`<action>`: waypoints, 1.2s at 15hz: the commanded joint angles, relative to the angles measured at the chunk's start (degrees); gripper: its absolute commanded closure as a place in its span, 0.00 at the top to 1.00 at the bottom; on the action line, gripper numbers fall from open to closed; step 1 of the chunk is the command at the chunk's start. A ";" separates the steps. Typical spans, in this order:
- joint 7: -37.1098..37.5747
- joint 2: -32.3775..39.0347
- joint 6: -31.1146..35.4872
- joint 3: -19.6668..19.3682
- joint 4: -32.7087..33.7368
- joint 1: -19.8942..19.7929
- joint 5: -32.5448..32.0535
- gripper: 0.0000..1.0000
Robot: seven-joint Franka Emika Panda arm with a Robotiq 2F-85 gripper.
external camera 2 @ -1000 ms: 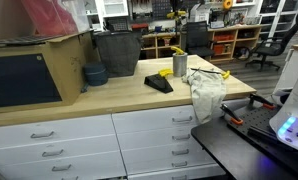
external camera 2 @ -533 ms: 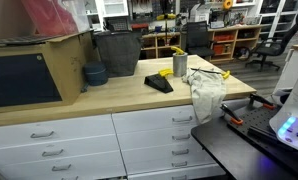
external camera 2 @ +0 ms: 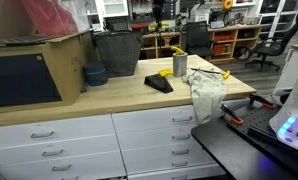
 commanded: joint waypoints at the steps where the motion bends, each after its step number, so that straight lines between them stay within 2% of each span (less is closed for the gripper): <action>1: -0.97 -1.61 1.98 0.02 -2.78 1.45 -0.33 0.06; 4: -1.22 -3.78 3.61 0.31 -6.92 3.02 -1.90 0.06; 6: -2.90 -7.86 4.06 0.72 -12.95 2.78 -0.92 0.06; 11: -2.41 -12.16 5.35 2.45 -21.36 3.43 -1.68 0.06; 17: -2.19 -14.42 8.21 4.17 -27.44 3.31 -3.46 0.06; 18: -5.34 -14.33 8.74 4.50 -27.87 3.02 -3.75 0.06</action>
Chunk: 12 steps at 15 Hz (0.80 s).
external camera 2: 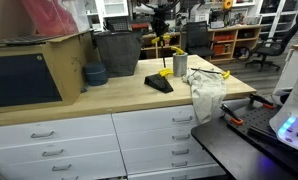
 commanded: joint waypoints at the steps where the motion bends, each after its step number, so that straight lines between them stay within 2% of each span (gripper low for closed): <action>1: -3.79 -2.66 3.67 0.44 -4.22 -0.69 -1.86 0.06; 2: -6.09 -2.17 3.78 0.16 -3.87 -1.42 -0.81 0.06; 3: -3.14 -0.27 1.83 0.43 -1.99 -0.47 -0.86 0.22; 12: -5.45 -0.28 2.24 0.18 -2.32 -1.25 -0.83 0.22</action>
